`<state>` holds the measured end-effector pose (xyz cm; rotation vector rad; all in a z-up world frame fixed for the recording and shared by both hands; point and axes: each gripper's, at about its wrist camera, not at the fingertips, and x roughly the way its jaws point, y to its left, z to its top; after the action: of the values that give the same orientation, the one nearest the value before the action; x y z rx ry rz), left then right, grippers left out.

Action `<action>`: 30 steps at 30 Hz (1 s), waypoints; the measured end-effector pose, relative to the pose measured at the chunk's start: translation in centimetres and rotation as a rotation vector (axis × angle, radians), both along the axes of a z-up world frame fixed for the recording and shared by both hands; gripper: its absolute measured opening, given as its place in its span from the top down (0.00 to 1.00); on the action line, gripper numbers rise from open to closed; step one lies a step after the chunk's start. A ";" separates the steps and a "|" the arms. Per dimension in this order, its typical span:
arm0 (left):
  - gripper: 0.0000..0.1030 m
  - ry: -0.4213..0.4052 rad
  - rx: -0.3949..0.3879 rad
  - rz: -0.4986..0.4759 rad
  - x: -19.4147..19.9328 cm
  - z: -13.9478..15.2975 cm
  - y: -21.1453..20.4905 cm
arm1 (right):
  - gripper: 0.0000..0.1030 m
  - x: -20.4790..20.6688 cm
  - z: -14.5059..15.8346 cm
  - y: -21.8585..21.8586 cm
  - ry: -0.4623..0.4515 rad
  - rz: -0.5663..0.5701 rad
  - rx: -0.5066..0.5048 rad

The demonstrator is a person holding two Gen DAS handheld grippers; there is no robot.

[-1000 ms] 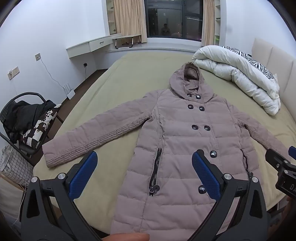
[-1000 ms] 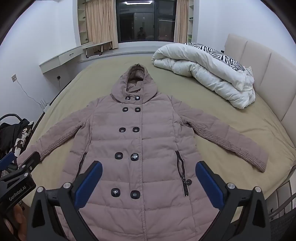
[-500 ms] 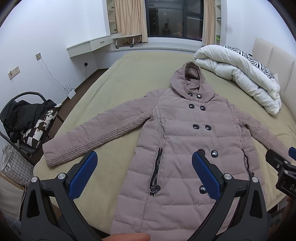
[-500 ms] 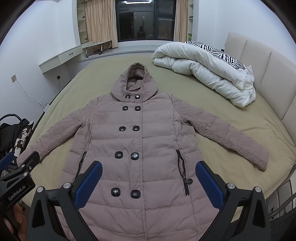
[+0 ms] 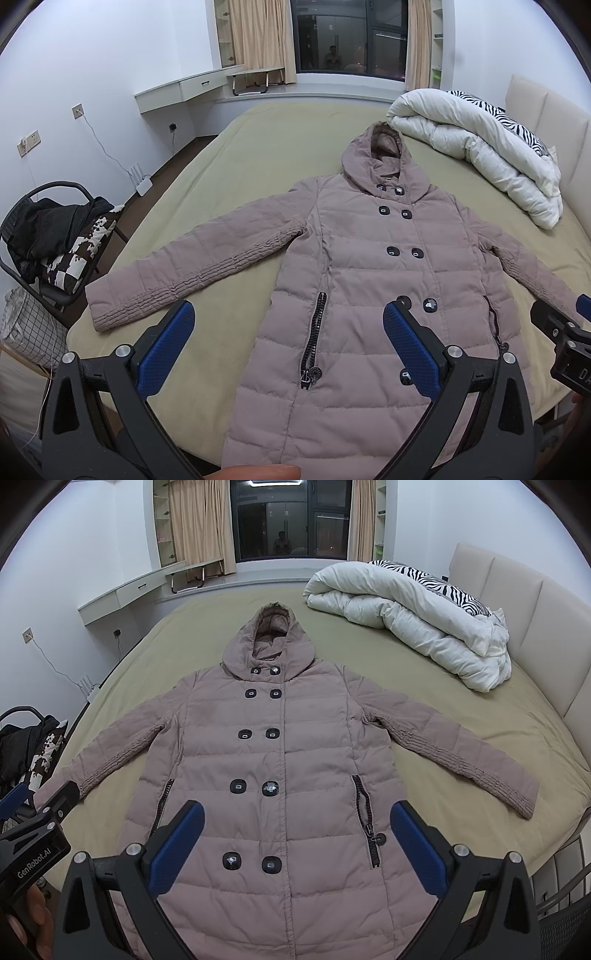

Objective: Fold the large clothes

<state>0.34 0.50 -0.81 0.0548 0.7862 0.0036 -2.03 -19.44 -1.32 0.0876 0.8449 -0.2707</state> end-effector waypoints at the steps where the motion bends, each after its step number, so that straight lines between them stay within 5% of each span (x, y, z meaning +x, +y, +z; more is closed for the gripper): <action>1: 0.00 0.000 -0.001 0.000 0.0 0.0 0.1 | 0.00 0.0 0.0 0.0 0.001 -0.001 0.000; 30: 0.00 0.002 0.000 0.003 -0.1 -0.5 0.7 | 0.00 0.6 0.7 -0.1 0.005 0.000 0.003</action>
<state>0.29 1.24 -1.27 0.0535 0.7888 0.0067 -1.48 -19.59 -0.62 0.0896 0.8504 -0.2699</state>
